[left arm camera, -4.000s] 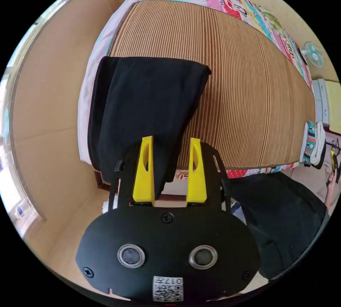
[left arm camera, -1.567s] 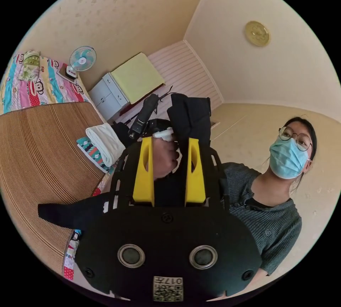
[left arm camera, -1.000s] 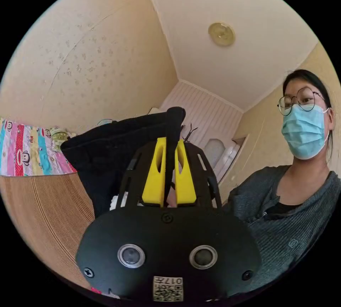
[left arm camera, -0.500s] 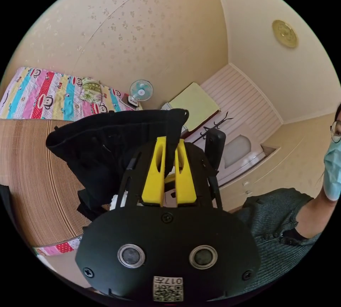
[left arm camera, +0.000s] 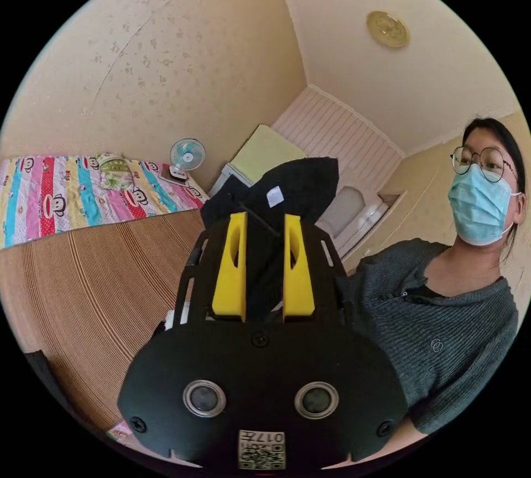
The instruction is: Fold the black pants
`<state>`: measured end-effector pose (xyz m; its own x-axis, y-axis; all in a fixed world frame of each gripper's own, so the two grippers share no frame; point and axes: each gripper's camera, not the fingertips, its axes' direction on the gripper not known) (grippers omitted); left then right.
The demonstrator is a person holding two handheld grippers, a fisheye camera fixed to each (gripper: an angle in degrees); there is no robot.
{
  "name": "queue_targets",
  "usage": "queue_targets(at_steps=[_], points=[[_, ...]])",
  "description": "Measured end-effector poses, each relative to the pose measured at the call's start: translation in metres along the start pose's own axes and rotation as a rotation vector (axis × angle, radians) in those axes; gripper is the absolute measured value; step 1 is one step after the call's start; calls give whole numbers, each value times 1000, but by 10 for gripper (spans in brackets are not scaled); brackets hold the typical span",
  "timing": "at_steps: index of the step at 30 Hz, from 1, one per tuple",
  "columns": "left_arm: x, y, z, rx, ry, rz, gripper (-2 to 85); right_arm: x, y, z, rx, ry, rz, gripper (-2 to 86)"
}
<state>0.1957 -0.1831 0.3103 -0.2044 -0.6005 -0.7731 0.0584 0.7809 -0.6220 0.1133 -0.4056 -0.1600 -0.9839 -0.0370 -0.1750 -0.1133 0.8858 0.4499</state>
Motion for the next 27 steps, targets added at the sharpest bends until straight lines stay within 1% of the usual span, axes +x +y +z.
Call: queue_targets(at_steps=[1, 2, 3, 5, 7, 9, 10, 12, 13, 15, 16, 17, 18, 19, 20, 21, 22, 23, 24, 26, 27], points=[[-6, 0, 2, -6, 16, -20, 120, 1, -1, -10, 100, -104, -72, 67], [-20, 2, 10, -17, 72, -67, 134, 7, 1, -18, 203, -223, -135, 67], [-32, 3, 21, -25, 134, -106, 149, 11, 2, -21, 254, -290, -166, 67], [-51, 7, 42, -46, 223, -163, 171, 30, 9, -25, 436, -541, -285, 67], [-67, 11, 67, -68, 357, -214, 190, 41, 12, -22, 523, -662, -347, 68], [-81, 15, 100, -108, 536, -286, 212, 50, 13, -14, 571, -750, -380, 68], [-83, 15, 107, -114, 568, -298, 215, 56, 13, -4, 589, -799, -378, 69], [-83, 15, 125, -111, 674, -323, 221, 67, 12, 14, 589, -852, -306, 70], [-81, 14, 128, -104, 708, -325, 221, 73, 12, 26, 573, -865, -233, 70], [-71, 9, 131, -41, 901, -301, 201, 78, 14, 36, 543, -815, -126, 71], [-68, 8, 130, -22, 933, -295, 192, 79, 16, 36, 534, -765, -58, 71], [-63, 8, 123, 7, 930, -284, 163, 78, 17, 31, 528, -712, 0, 72], [-57, 8, 108, 73, 890, -252, 125, 76, 17, 27, 519, -681, 28, 72], [-55, 9, 98, 114, 864, -239, 115, 71, 16, 19, 478, -601, 94, 73], [-48, 10, 73, 211, 807, -203, 94, 59, 14, 9, 417, -468, 147, 75], [-39, 12, 42, 341, 761, -137, 77, 51, 13, 4, 387, -377, 169, 75], [-33, 13, 26, 403, 731, -100, 69, 39, 12, -2, 320, -199, 258, 77], [-14, 11, -1, 462, 611, -31, 65, 30, 11, -7, 264, -55, 358, 78], [10, 7, -24, 486, 466, 49, 60, 26, 11, -8, 242, 10, 390, 79], [49, -3, -40, 473, 357, 167, 54, 15, 10, 0, 121, 208, 494, 85], [77, -10, -42, 450, 308, 230, 52, 13, 10, 4, 95, 248, 511, 87]])
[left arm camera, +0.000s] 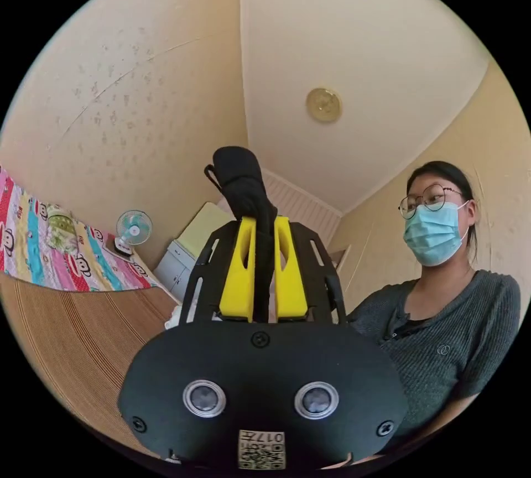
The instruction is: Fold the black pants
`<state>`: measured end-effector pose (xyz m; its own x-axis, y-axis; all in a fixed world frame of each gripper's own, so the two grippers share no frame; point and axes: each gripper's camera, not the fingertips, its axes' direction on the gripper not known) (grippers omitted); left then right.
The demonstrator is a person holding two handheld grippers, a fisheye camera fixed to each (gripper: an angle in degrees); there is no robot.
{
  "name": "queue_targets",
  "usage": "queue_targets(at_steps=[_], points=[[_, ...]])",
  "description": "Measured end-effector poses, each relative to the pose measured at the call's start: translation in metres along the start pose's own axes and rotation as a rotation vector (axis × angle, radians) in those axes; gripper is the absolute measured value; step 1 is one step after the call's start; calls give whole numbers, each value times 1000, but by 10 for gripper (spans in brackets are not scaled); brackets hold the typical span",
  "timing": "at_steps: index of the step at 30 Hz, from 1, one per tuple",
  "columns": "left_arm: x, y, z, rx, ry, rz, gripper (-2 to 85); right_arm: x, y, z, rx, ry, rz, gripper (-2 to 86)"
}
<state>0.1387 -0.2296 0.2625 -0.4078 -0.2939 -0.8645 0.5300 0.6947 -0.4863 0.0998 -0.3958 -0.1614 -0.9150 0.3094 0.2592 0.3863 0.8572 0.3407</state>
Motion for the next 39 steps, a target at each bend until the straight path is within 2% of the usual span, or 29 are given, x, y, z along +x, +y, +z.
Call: queue_targets(at_steps=[2, 6, 9, 13, 16, 19, 22, 25, 32, 39], points=[[36, -12, 21, -39, -60, 93, 50, -11, 9, 15, -27, 139, 11, 101], [92, -33, 57, -95, -211, 200, 46, -19, 33, 26, 52, 145, 35, 121], [112, -40, 66, -64, -207, 188, 45, -30, 69, 33, 172, 170, 43, 131], [144, -41, 71, -27, -244, 249, 44, -60, 105, 69, 145, 237, 25, 151], [161, -43, 72, -24, -194, 261, 44, -73, 111, 82, 147, 243, -2, 187], [175, -49, 76, -69, -100, 293, 44, -74, 90, 93, 103, 276, -21, 164], [193, -58, 78, -90, -95, 315, 45, -66, 58, 113, 19, 405, 31, 76], [212, -73, 67, -67, -70, 339, 45, -69, 35, 125, -28, 362, -3, 35], [264, -146, 10, 17, -197, 361, 46, -209, -37, 150, -56, 427, -381, 21], [315, -207, -24, 127, -297, 423, 47, -311, -51, 159, -3, 587, -545, 19]])
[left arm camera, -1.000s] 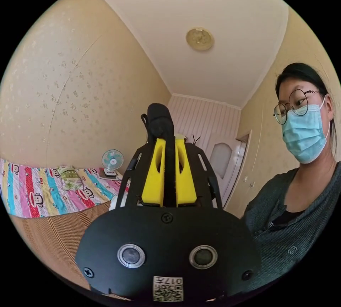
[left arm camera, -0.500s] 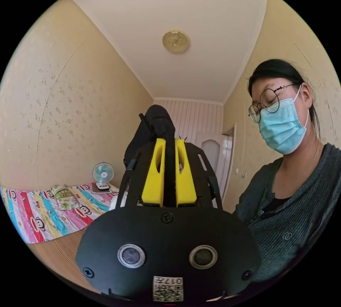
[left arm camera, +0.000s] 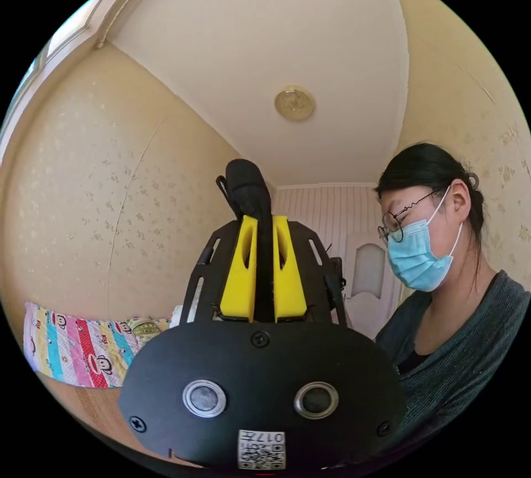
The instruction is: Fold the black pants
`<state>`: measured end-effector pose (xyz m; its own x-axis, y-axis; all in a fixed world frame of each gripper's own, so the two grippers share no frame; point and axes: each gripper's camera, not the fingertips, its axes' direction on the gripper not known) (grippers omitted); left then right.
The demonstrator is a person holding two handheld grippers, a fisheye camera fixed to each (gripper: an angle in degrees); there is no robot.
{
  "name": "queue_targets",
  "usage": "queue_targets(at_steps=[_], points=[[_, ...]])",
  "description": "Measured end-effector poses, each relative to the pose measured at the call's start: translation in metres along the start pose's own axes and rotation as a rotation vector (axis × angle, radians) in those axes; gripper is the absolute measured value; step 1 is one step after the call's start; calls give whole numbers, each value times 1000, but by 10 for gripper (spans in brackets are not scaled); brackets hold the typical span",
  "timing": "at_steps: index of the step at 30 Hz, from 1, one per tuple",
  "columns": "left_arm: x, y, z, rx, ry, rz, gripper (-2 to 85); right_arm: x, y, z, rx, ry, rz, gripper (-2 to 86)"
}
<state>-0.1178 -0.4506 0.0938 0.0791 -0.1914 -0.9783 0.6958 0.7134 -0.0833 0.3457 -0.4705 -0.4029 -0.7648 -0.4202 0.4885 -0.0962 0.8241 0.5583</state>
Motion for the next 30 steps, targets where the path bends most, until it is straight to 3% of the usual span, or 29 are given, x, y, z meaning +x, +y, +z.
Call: queue_targets(at_steps=[3, 6, 10, 15, 17, 20, 23, 26, 28, 30], points=[[5, 1, -8, 43, 35, 14, 47, -24, 11, -10, 20, 143, -30, 20], [-1, 6, -8, 61, -111, -8, 47, -18, 19, -5, -26, 289, -1, 20], [-68, 7, 25, 11, -213, -111, 48, 70, 37, 27, -174, 440, 163, 19], [-287, 99, 101, -245, -431, -505, 44, 240, 144, 104, -380, 597, 485, 16], [-356, 130, 134, -375, -508, -526, 44, 350, 195, 145, -464, 628, 603, 13], [-495, 170, 180, -508, -483, -701, 55, 466, 232, 176, -418, 770, 626, 8], [-601, 206, 178, -532, -523, -871, 94, 553, 268, 182, -477, 781, 774, 5], [-634, 234, 133, -528, -475, -889, 112, 562, 326, 180, -557, 665, 776, 4], [-626, 254, 99, -644, -498, -849, 112, 548, 381, 179, -696, 584, 784, 5], [-599, 300, 35, -868, -546, -846, 113, 523, 450, 171, -839, 482, 837, 6]])
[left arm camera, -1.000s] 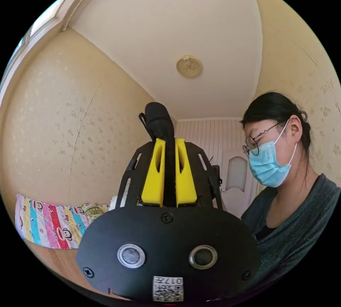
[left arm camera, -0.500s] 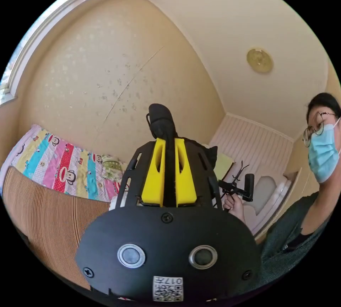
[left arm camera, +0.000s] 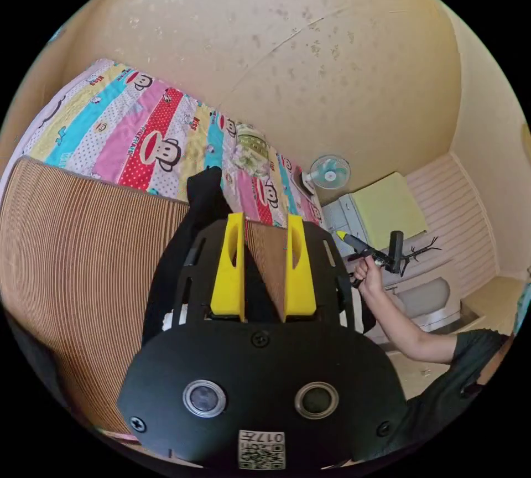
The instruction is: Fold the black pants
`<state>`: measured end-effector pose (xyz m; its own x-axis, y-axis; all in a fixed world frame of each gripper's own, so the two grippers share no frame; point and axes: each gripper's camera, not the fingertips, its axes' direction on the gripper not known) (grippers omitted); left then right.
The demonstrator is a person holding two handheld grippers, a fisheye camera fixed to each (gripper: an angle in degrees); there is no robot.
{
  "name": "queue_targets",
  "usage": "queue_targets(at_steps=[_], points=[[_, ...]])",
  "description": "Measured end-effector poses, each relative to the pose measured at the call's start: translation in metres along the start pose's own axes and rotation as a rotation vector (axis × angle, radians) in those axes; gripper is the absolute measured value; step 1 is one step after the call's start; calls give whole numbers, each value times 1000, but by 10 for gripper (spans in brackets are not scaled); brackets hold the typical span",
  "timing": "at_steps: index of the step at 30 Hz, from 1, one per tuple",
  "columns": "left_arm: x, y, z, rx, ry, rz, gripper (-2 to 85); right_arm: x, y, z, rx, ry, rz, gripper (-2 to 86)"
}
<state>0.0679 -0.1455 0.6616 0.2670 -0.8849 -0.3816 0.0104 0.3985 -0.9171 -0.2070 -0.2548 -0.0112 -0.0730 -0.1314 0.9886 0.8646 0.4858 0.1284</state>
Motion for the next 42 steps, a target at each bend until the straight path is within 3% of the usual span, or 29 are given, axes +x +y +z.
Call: queue_targets(at_steps=[3, 5, 10, 15, 21, 24, 26, 28, 32, 33, 35, 36, 38, 42], points=[[-77, 104, -12, -214, -134, -95, 113, 35, 99, 80, -295, -166, 47, 11], [-121, 165, -27, -312, -183, -171, 113, 43, 170, 131, -457, -411, 118, 18], [-211, 273, -63, -466, -274, -358, 106, -17, 237, 202, -681, -565, 20, 39], [-262, 300, -96, -405, -183, -450, 107, -83, 242, 247, -751, -559, -140, 98], [-286, 275, -147, -399, -164, -322, 110, -80, 243, 292, -857, -601, -49, 128], [-306, 274, -147, -534, -102, -310, 102, -75, 251, 288, -871, -760, -2, 70], [-307, 272, -157, -579, -123, -283, 83, -58, 251, 258, -759, -985, 67, 35], [-295, 267, -172, -630, -10, -189, 55, -41, 251, 228, -675, -1167, 115, 26], [-256, 263, -246, -583, 477, -84, 42, -7, 273, 153, -448, -1697, 184, 21], [-248, 267, -269, -551, 560, -75, 44, -3, 279, 145, -435, -1731, 195, 20], [-244, 280, -292, -521, 579, -95, 45, 11, 305, 126, -524, -1546, 208, 20], [-246, 295, -301, -507, 501, -134, 44, 13, 313, 125, -578, -1452, 205, 20], [-254, 323, -309, -489, 342, -194, 31, 24, 345, 131, -823, -1034, 252, 22], [-296, 408, -314, -521, 40, -552, 1, 48, 365, 101, -822, -850, 275, 31]])
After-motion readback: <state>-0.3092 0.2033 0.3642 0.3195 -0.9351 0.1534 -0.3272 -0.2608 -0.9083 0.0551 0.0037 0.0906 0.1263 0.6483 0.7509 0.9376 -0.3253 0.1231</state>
